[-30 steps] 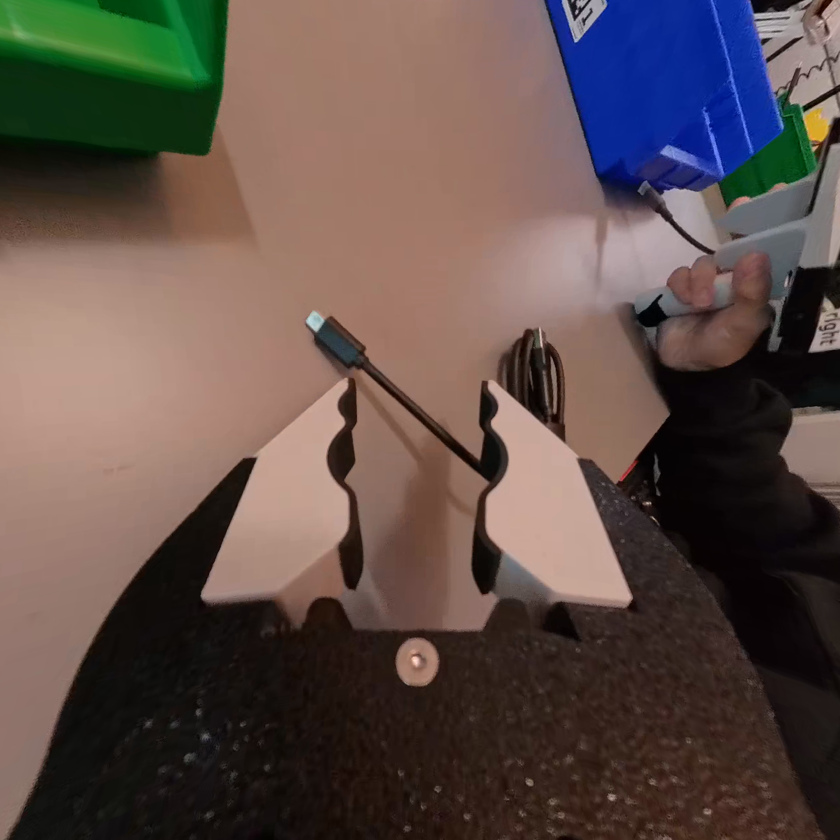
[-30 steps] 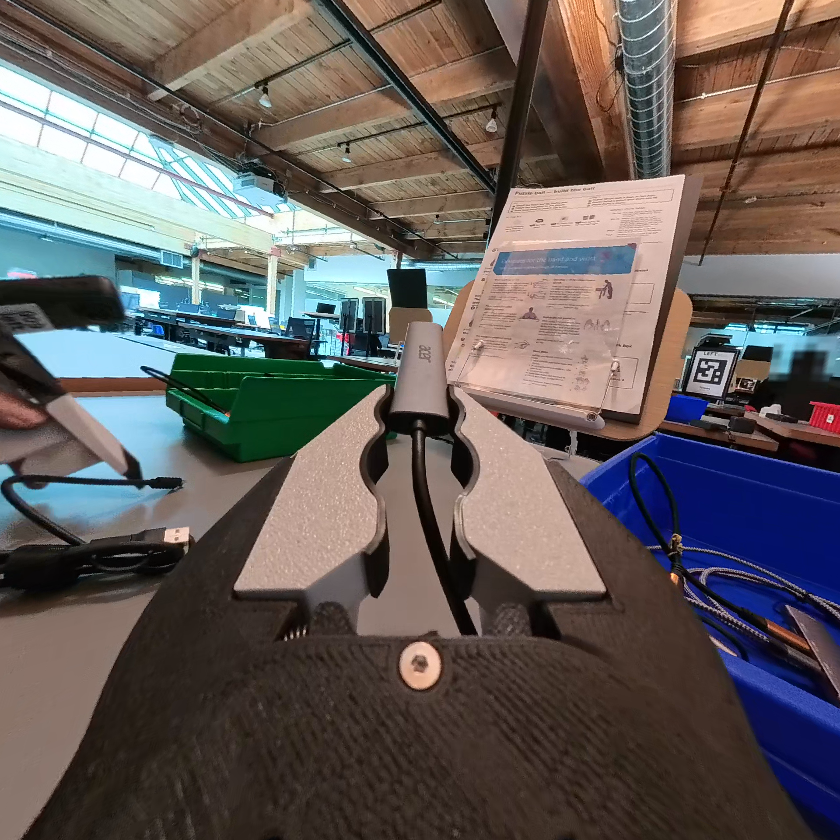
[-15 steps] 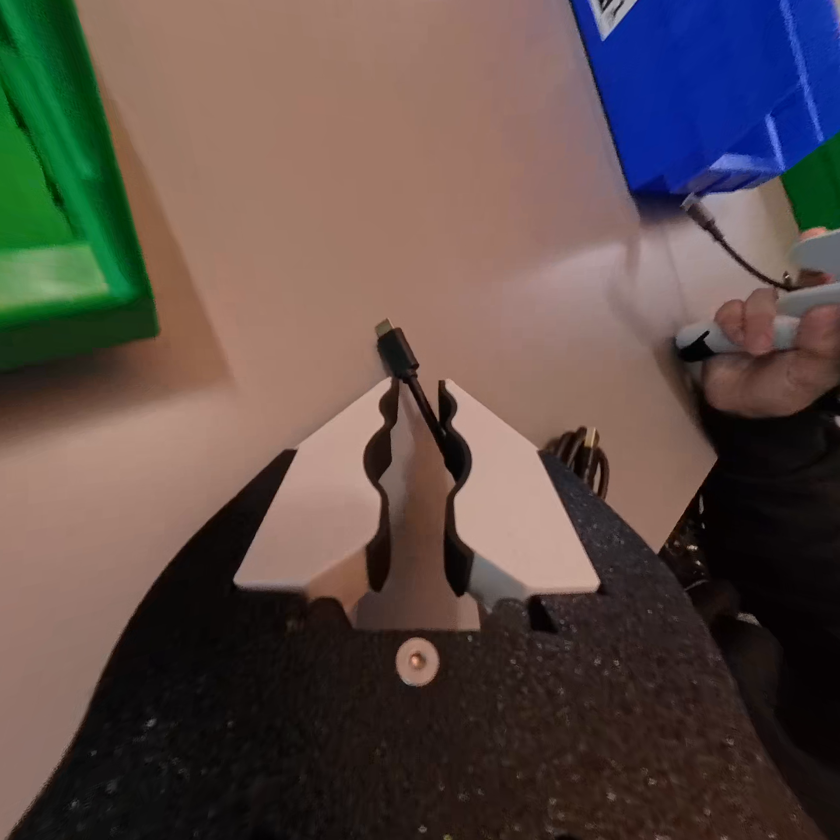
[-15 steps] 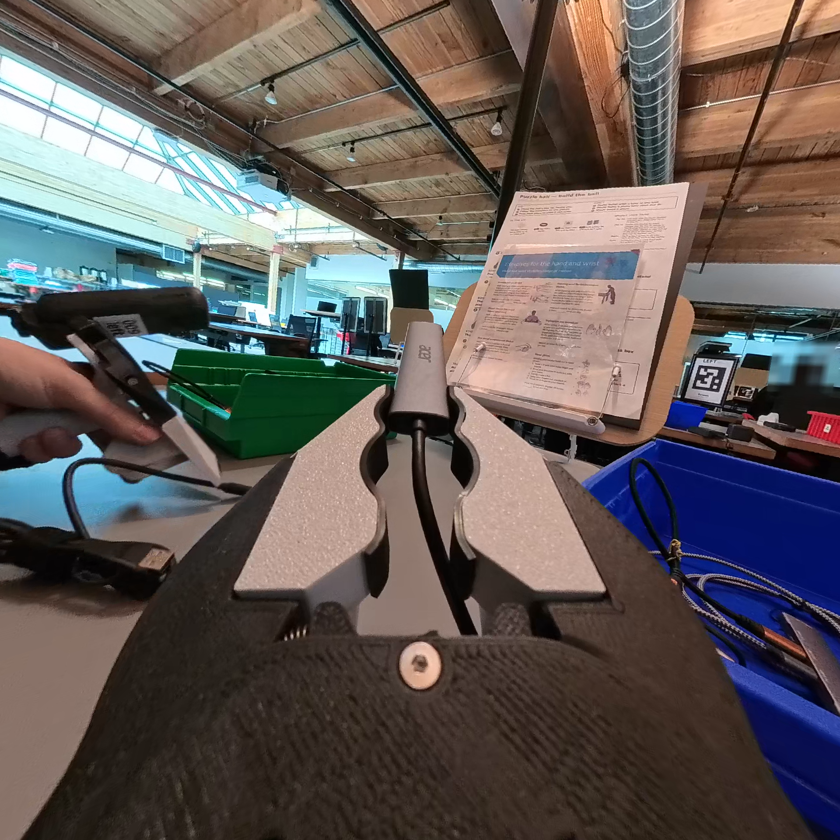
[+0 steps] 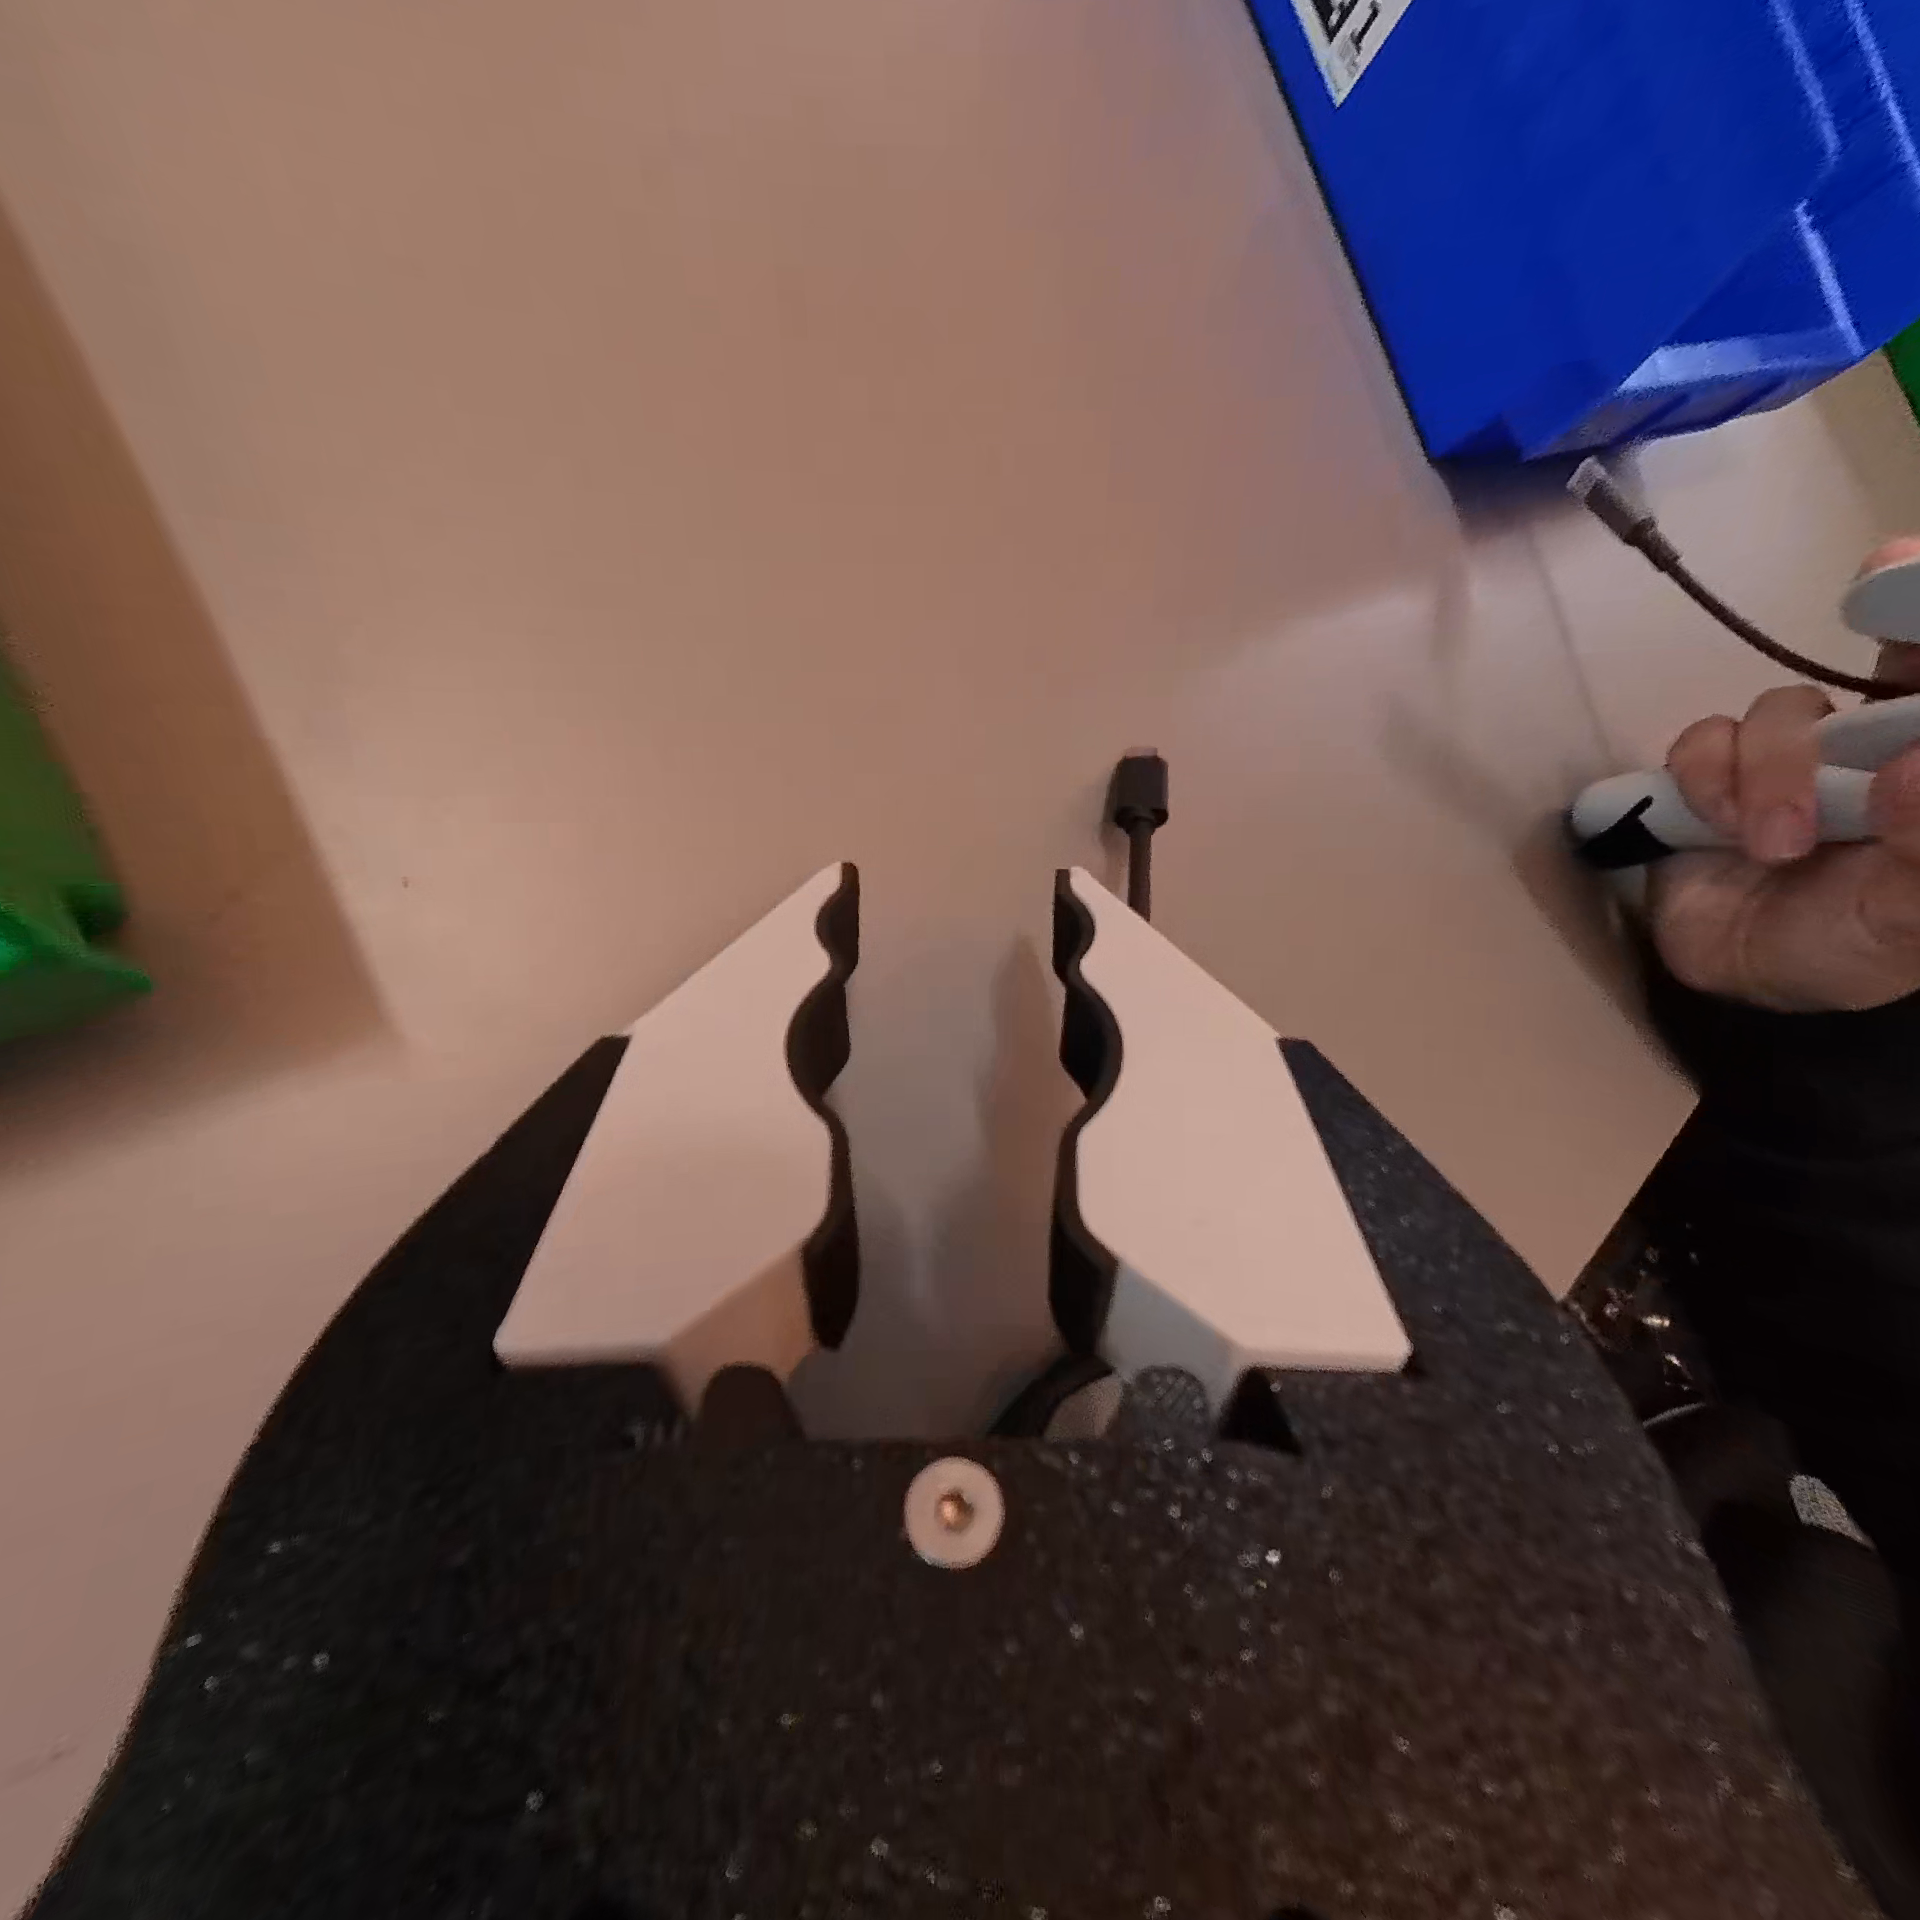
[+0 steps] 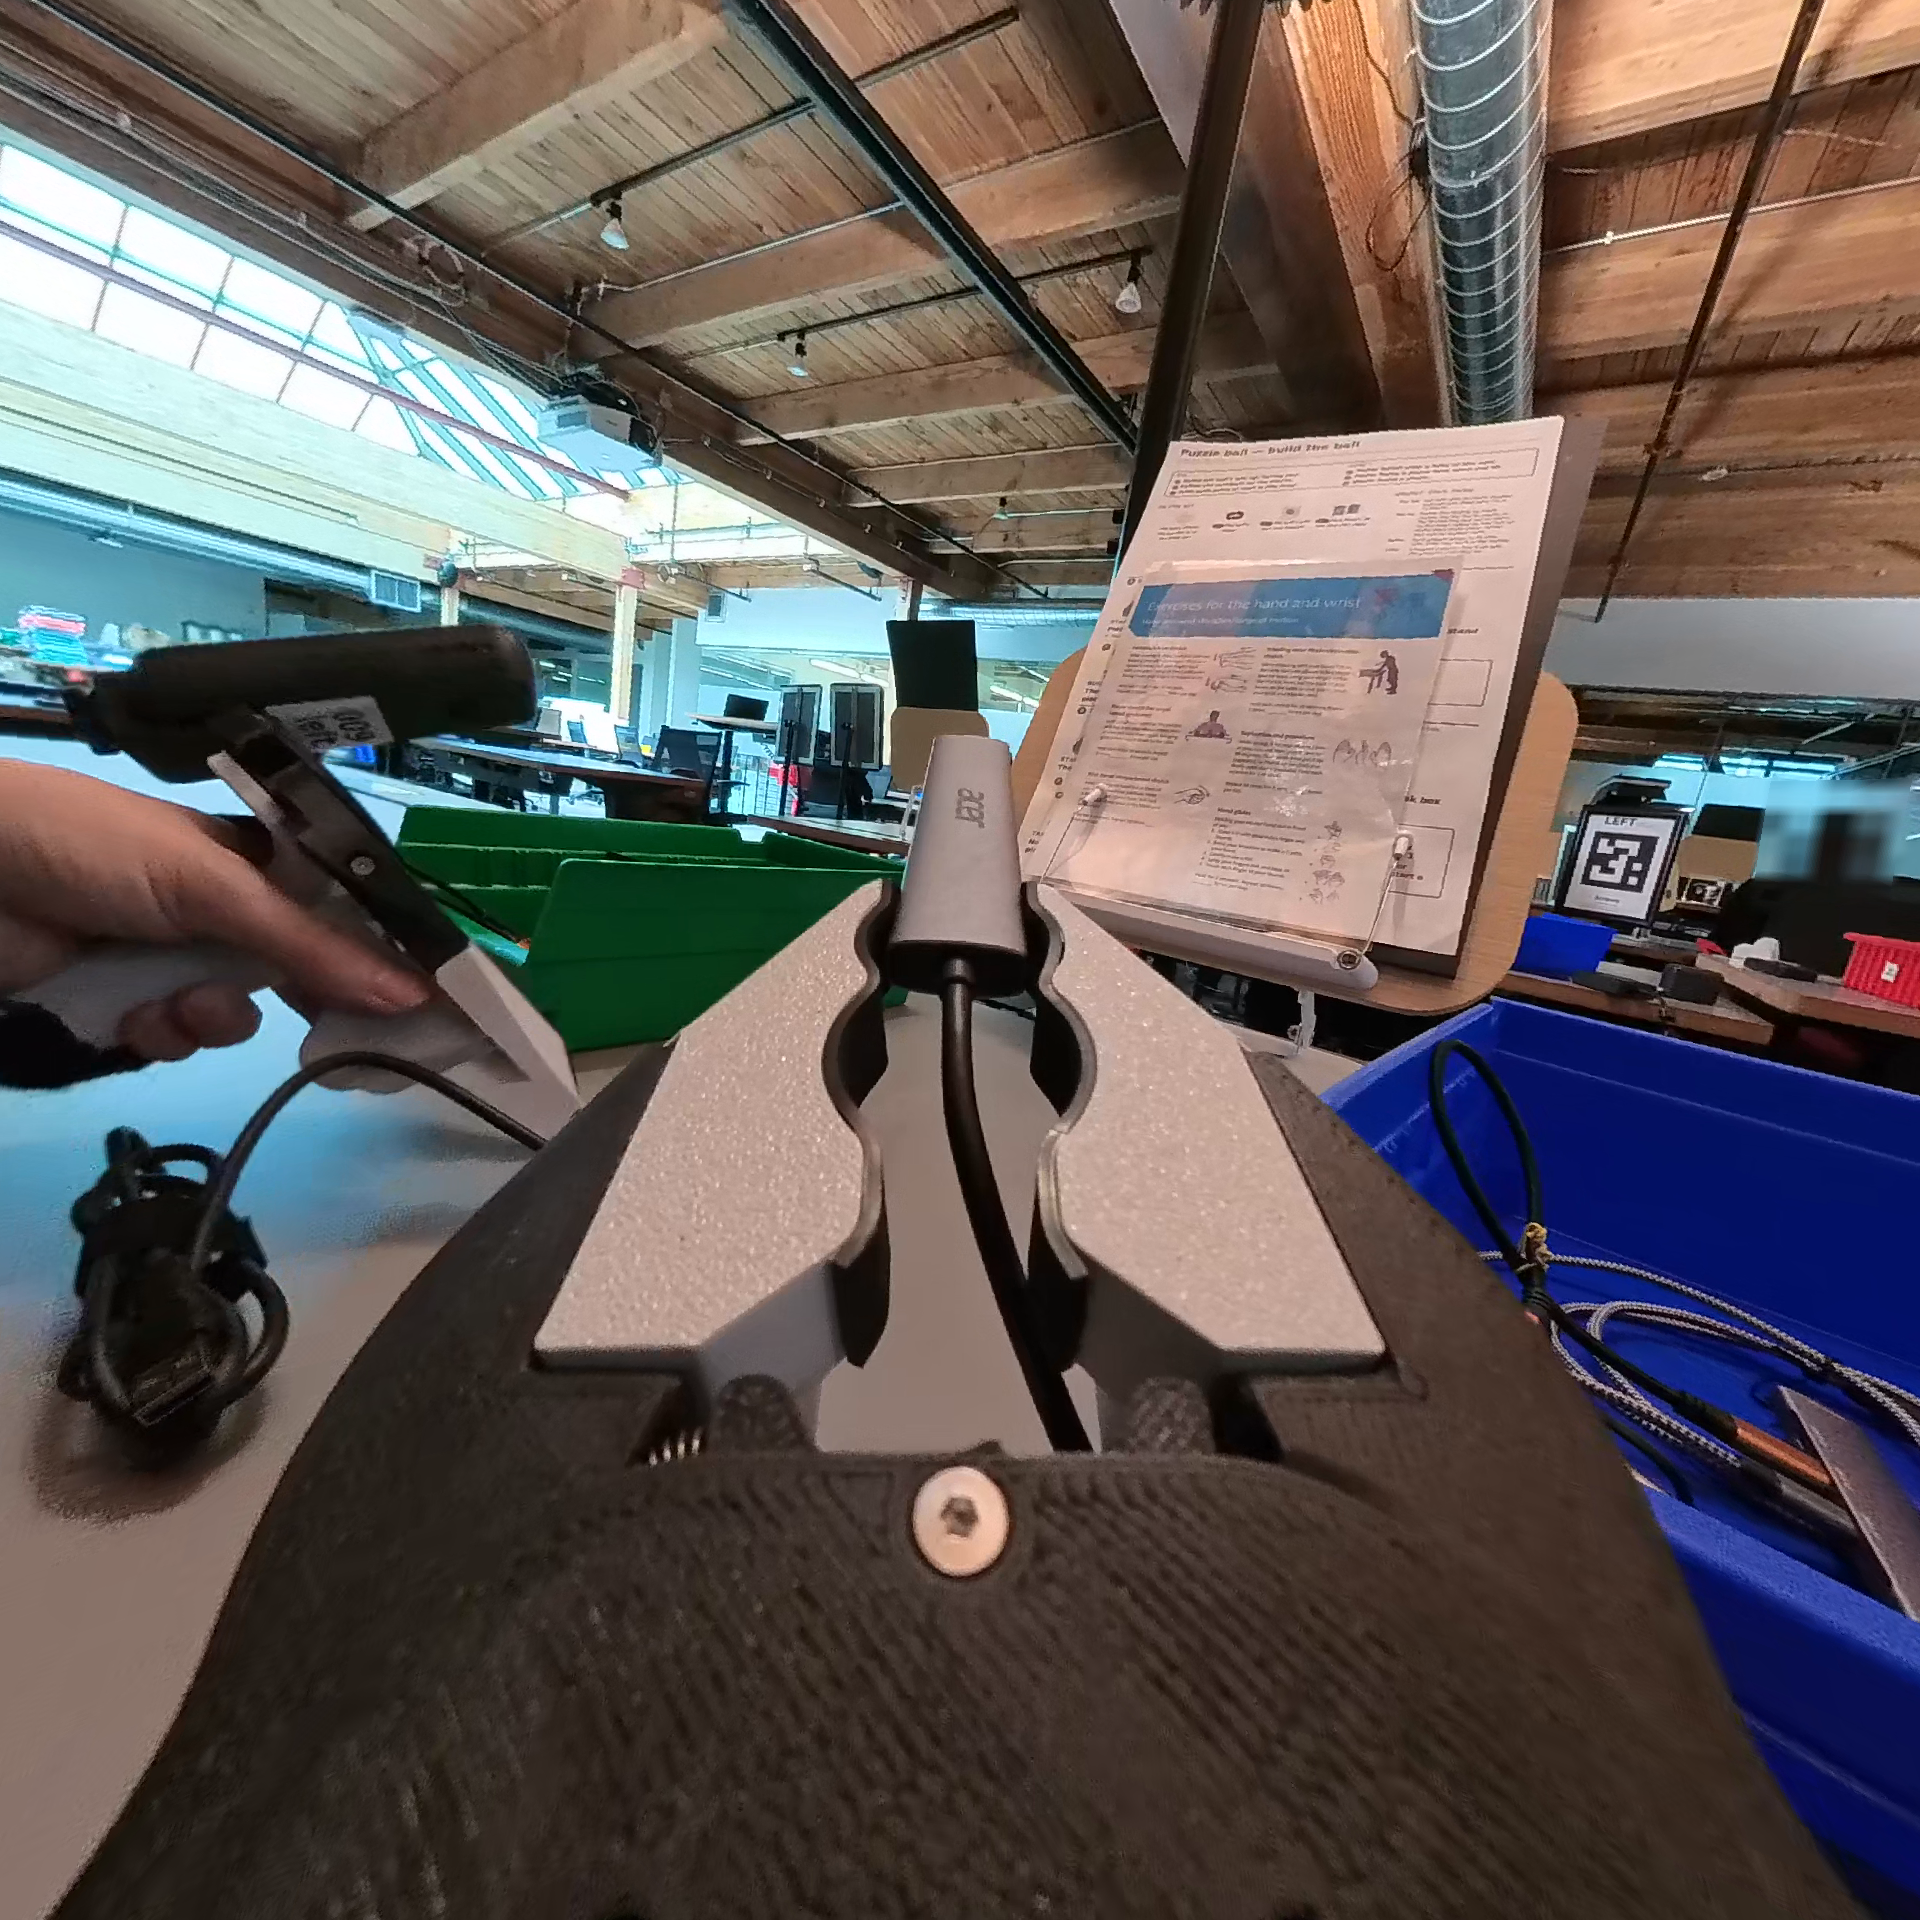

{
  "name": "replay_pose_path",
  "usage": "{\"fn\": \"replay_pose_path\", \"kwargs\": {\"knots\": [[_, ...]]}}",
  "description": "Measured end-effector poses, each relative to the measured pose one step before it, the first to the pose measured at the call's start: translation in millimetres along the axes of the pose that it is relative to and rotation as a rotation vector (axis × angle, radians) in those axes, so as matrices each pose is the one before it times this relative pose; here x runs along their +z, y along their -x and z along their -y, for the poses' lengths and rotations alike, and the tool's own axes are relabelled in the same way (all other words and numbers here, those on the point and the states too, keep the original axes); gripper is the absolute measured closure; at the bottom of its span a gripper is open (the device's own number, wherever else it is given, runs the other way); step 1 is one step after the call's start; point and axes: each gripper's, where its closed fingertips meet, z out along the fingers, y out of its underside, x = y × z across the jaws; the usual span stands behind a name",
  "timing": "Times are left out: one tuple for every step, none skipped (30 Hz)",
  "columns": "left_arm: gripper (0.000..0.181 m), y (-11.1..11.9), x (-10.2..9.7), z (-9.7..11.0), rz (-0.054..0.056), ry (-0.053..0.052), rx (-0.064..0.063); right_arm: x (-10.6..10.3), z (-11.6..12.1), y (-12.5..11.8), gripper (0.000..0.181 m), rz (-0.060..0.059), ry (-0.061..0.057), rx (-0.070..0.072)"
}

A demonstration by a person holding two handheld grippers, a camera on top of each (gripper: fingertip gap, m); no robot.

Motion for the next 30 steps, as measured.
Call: {"fn": "replay_pose_path", "kwargs": {"knots": [[0.147, -2.74, 0.22, 3.92, -0.0069, -0.007, 0.0034, -0.16, 0.21, 0.22, 0.16, 0.0, -0.0012, -0.002], [0.148, -2.66, 0.48, 2.9, -0.0083, 0.0014, 0.0053, 0.06, -0.09, 0.01, 0.16, 0.0002, 0.0004, -0.0001], [0.148, -1.35, 0.58, 3.18, 0.0022, 0.0026, 0.0079, 0.32, -0.37, -0.11, 0.16, 0.0001, 0.0026, 0.0012], [0.148, -2.61, 1.07, 4.36, -0.0028, -0.0042, 0.0167, 0.18, -0.29, -0.04, 0.16, -0.0001, 0.0019, 0.0004], [0.148, -4.8, 1.83, 3.03, -0.0134, 0.0059, 0.0178, -0.07, -0.02, 0.2, 0.16, 0.0004, -0.0001, -0.0012], [0.148, -4.8, 2.45, 1.13, -0.0118, 0.0215, 0.0173, -0.01, 0.1, 0.42, 0.16, 0.0017, -0.0003, -0.0019], [0.148, -6.59, 3.21, 0.94, -0.0179, 0.0233, 0.0303, 0.16, -0.23, 0.38, 0.16, 0.0017, 0.0013, -0.0016], [0.148, -7.05, 3.81, 0.1, -0.0177, 0.0293, 0.0347, 0.36, -0.4, 0.36, 0.16, 0.0022, 0.0029, -0.0003], [0.148, -5.73, 4.28, -0.67, -0.0084, 0.0361, 0.0293, 0.19, -0.29, 0.02, 0.16, 0.0002, 0.0019, -0.0004], [0.148, -5.49, 4.87, -1.16, -0.0069, 0.0401, 0.0283, 0.12, -0.06, 0.31, 0.16, 0.0014, 0.0003, -0.0009], [0.149, -4.17, 5.25, -0.96, -0.0008, 0.039, 0.0241, -0.03, 0.11, 0.68, 0.16, 0.0045, -0.0011, -0.0012], [0.15, -1.86, 5.04, -0.12, 0.012, 0.0328, 0.0177, -0.35, 0.47, 0.54, 0.16, 0.0025, -0.0036, -0.0023], [0.152, -0.34, 4.85, 0.01, 0.0158, 0.0304, 0.0173, 0.06, 0.2, 0.22, 0.16, 0.0002, -0.0016, -0.002], [0.153, 0.13, 4.79, -0.16, 0.0106, 0.0313, 0.0167, 0.24, -0.4, 0.12, 0.16, 0.0009, 0.0031, 0.0001], [0.154, 0.56, 4.57, -1.12, 0.0062, 0.0344, 0.008, 0.06, -0.07, 0.09, 0.16, 0.0015, 0.0002, 0.0], [0.154, 0.41, 3.79, -1.48, 0.0001, 0.0339, -0.0005, -0.39, 0.47, 0.02, 0.16, -0.0008, -0.0037, -0.0004], [0.153, -0.78, 3.14, -1.34, -0.0084, 0.0276, -0.0018, -0.39, 0.43, -0.13, 0.16, 0.0004, -0.0033, 0.0011], [0.153, -1.29, 2.45, -1.51, -0.0128, 0.0201, -0.0024, -0.02, 0.15, -0.29, 0.16, 0.0001, -0.0014, 0.0026], [0.154, -1.8, 1.96, -1.75, -0.0185, 0.0171, -0.0024, 0.0, 0.03, -0.19, 0.16, 0.0013, -0.0002, 0.0036], [0.154, -3.7, 1.79, -1.23, -0.0314, 0.011, -0.0009, -0.01, 0.15, 0.11, 0.16, 0.0027, -0.002, 0.0029], [0.154, -5.23, 1.41, 0.8, -0.0434, -0.0039, -0.0044, -0.05, 0.07, -0.39, 0.16, -0.001, -0.0007, 0.002], [0.155, -4.2, 1.92, 1.4, -0.0411, -0.0062, -0.0125, 0.04, -0.01, -0.12, 0.16, 0.0005, 0.0003, 0.0018], [0.159, -2.1, 2.0, 1.34, -0.0319, -0.0068, -0.0145, 0.08, -0.14, 0.29, 0.16, 0.0035, 0.0009, 0.0021], [0.165, -1.03, 2.19, 1.37, -0.0278, -0.0074, -0.0165, 0.36, -0.4, -0.08, 0.16, 0.0014, 0.0031, 0.0025], [0.17, -0.35, 1.86, 1.15, -0.0253, -0.0066, -0.0178, 0.07, -0.19, -0.6, 0.16, -0.0031, 0.0013, 0.0011], [0.17, -0.89, 1.24, 1.4, -0.0245, -0.0123, -0.0101, -0.14, 0.07, -0.41, 0.16, -0.0037, -0.0012, -0.0009], [0.17, -1.13, 0.79, 0.66, -0.0184, -0.0121, -0.0016, -0.31, 0.35, 0.28, 0.16, 0.0007, -0.0024, -0.0019], [0.171, -1.19, 0.68, -0.3, -0.0114, -0.0083, 0.0125, 0.09, 0.08, 0.08, 0.16, -0.0006, 0.0002, -0.0015], [0.171, -1.28, 0.43, -1.21, -0.0043, -0.0023, 0.0304, 0.42, -0.69, -0.55, 0.16, -0.0037, 0.0043, 0.0004], [0.171, -0.76, 0.1, -1.69, 0.0059, 0.0019, 0.047, 0.46, -0.57, -0.14, 0.16, -0.0008, 0.0048, 0.0009]]}}
